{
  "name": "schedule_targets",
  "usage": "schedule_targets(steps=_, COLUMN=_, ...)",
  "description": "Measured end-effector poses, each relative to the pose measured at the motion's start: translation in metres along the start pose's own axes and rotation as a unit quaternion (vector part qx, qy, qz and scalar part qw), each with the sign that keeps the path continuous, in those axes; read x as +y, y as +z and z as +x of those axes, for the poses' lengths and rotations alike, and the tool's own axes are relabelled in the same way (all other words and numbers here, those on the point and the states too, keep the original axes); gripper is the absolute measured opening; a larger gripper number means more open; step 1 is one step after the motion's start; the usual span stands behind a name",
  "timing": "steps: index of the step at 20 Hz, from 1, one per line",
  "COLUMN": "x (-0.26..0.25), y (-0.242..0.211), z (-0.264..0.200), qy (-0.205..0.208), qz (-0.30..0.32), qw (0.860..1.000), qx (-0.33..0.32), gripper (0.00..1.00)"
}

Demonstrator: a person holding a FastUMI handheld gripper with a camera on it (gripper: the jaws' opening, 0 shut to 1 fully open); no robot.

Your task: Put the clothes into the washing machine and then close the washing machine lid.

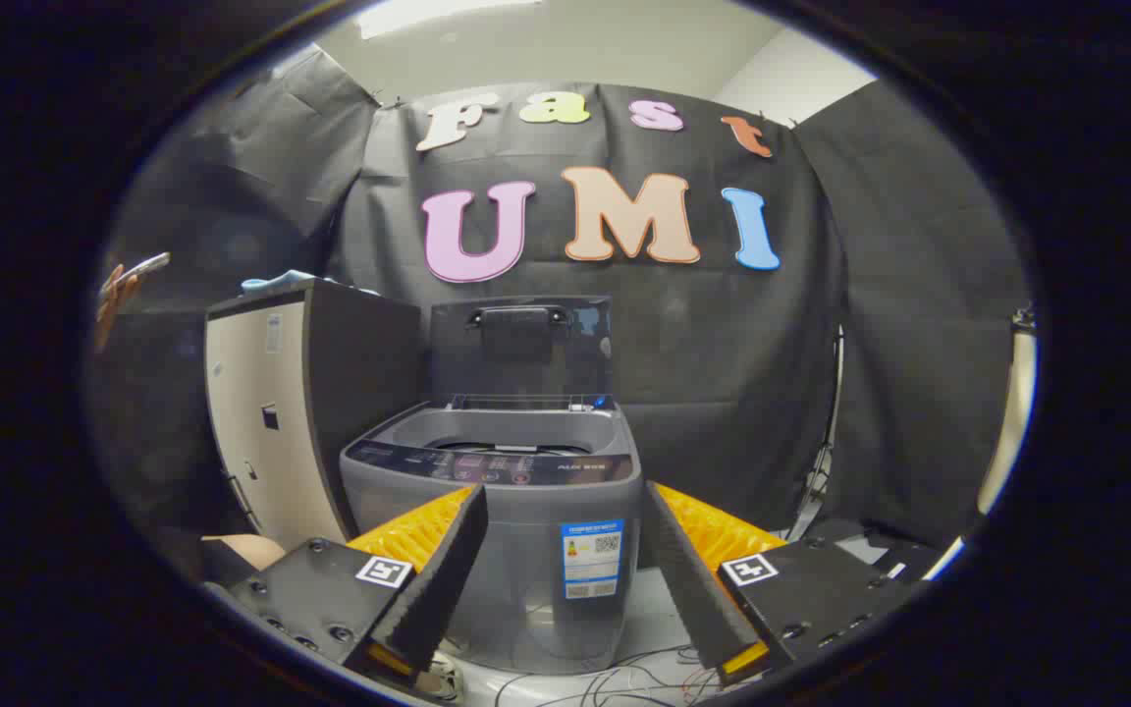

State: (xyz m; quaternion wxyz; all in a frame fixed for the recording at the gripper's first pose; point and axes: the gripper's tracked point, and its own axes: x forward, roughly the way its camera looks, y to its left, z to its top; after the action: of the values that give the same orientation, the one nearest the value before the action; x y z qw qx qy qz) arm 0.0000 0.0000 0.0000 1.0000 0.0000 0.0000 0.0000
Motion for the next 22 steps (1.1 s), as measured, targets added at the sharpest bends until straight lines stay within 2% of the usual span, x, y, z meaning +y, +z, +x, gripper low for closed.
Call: schedule_targets(steps=22, x=-0.0010, y=-0.0016, z=0.0025, qy=-0.003, qz=0.001, qw=1.000, qx=0.001, gripper=0.99)
